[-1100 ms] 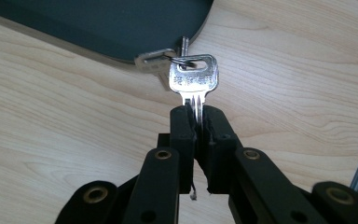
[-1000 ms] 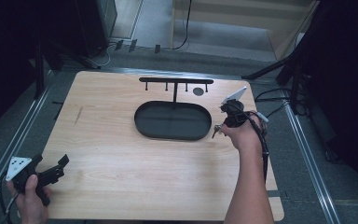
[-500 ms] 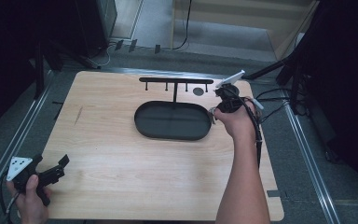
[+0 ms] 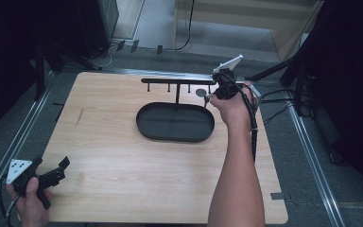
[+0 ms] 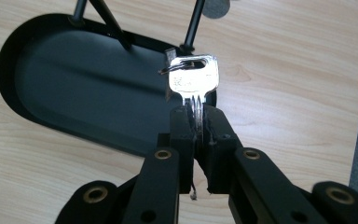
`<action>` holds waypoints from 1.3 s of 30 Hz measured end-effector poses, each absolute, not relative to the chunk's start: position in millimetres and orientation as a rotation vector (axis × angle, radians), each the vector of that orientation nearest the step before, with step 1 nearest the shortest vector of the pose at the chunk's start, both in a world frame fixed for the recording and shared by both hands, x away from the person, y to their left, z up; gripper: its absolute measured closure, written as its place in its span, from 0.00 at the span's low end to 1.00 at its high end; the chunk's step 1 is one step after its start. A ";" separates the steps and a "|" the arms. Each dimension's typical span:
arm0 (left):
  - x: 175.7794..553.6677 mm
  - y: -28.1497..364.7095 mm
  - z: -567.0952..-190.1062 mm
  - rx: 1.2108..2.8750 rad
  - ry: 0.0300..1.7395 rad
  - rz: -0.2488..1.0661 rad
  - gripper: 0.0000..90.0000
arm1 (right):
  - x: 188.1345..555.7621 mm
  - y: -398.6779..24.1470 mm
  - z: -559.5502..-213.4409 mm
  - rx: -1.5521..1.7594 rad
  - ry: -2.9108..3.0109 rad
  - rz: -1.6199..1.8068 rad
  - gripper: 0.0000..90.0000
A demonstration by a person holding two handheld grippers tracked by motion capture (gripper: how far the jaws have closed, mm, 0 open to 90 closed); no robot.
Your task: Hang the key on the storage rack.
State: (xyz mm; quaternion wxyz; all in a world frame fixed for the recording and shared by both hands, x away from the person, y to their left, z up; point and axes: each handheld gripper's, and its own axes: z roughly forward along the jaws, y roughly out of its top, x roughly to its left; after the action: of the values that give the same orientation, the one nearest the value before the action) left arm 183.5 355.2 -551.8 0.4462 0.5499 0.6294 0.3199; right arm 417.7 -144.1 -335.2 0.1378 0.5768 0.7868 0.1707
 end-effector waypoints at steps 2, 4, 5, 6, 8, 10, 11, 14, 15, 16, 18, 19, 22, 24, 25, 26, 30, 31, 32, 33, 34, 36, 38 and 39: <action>183.4 355.1 -551.7 1.366 1.558 0.794 0.02 | 419.3 -143.3 -332.3 1.661 2.269 0.497 0.93; 183.5 354.9 -551.7 1.362 1.559 0.793 0.02 | 420.5 -142.6 -330.4 1.660 2.269 0.506 0.93; 183.5 354.9 -551.7 1.362 1.559 0.793 0.02 | 420.5 -142.6 -330.4 1.660 2.269 0.506 0.93; 183.4 355.0 -551.7 1.363 1.558 0.792 0.02 | 421.9 -141.9 -330.6 1.650 2.267 0.496 0.93; 183.3 355.0 -551.7 1.363 1.558 0.792 0.02 | 423.2 -142.4 -331.4 1.657 2.260 0.491 0.93; 183.4 355.1 -551.8 1.362 1.557 0.791 0.02 | 424.4 -143.3 -332.3 1.663 2.251 0.490 0.93; 183.4 355.1 -551.8 1.362 1.557 0.791 0.02 | 424.4 -143.3 -332.3 1.663 2.251 0.490 0.93; 183.5 355.1 -551.8 1.365 1.555 0.791 0.02 | 426.6 -144.5 -332.6 1.670 2.238 0.505 0.93; 183.4 355.1 -551.8 1.365 1.555 0.791 0.02 | 427.2 -145.1 -332.6 1.670 2.233 0.507 0.93; 183.4 355.0 -551.7 1.365 1.555 0.791 0.02 | 427.2 -145.1 -332.6 1.670 2.233 0.507 0.93; 183.5 355.0 -551.8 1.365 1.554 0.790 0.02 | 428.2 -145.8 -333.4 1.678 2.233 0.509 0.93; 183.6 354.9 -551.8 1.365 1.554 0.789 0.02 | 428.9 -145.8 -334.1 1.681 2.238 0.508 0.93; 183.6 354.5 -551.8 1.367 1.553 0.791 0.02 | 431.1 -144.3 -335.9 1.690 2.230 0.518 0.93; 183.6 354.6 -551.6 1.369 1.553 0.788 0.02 | 432.5 -143.4 -337.2 1.692 2.230 0.521 0.93; 183.6 354.6 -551.6 1.369 1.553 0.788 0.02 | 432.5 -143.4 -337.2 1.692 2.230 0.521 0.93; 183.6 354.7 -551.7 1.369 1.551 0.787 0.02 | 433.4 -142.6 -338.6 1.698 2.220 0.530 0.93; 183.6 354.7 -551.7 1.370 1.551 0.788 0.02 | 434.3 -144.2 -341.3 1.669 2.186 0.516 0.86; 183.6 354.7 -551.7 1.370 1.551 0.788 0.02 | 434.2 -145.5 -342.3 1.666 2.169 0.507 0.84; 183.8 354.8 -551.8 1.369 1.549 0.787 0.02 | 434.1 -147.4 -343.3 1.671 2.161 0.506 0.83; 183.8 354.7 -551.8 1.369 1.549 0.788 0.02 | 433.8 -149.6 -344.5 1.676 2.157 0.504 0.82; 183.8 354.7 -551.8 1.370 1.548 0.787 0.02 | 433.5 -151.2 -346.2 1.679 2.152 0.498 0.81; 183.9 354.4 -551.8 1.368 1.548 0.787 0.02 | 432.6 -155.4 -350.6 1.684 2.152 0.492 0.80; 183.8 354.4 -551.8 1.369 1.548 0.787 0.02 | 432.0 -157.2 -353.5 1.693 2.153 0.493 0.79; 183.8 354.4 -551.9 1.369 1.547 0.787 0.02 | 431.5 -159.4 -356.9 1.691 2.155 0.487 0.78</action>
State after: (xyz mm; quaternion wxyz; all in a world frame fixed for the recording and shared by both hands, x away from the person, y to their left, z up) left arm 183.8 354.4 -551.9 0.4487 0.5535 0.6253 0.3183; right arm 431.5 -159.4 -356.9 0.1786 0.5980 0.7622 0.1722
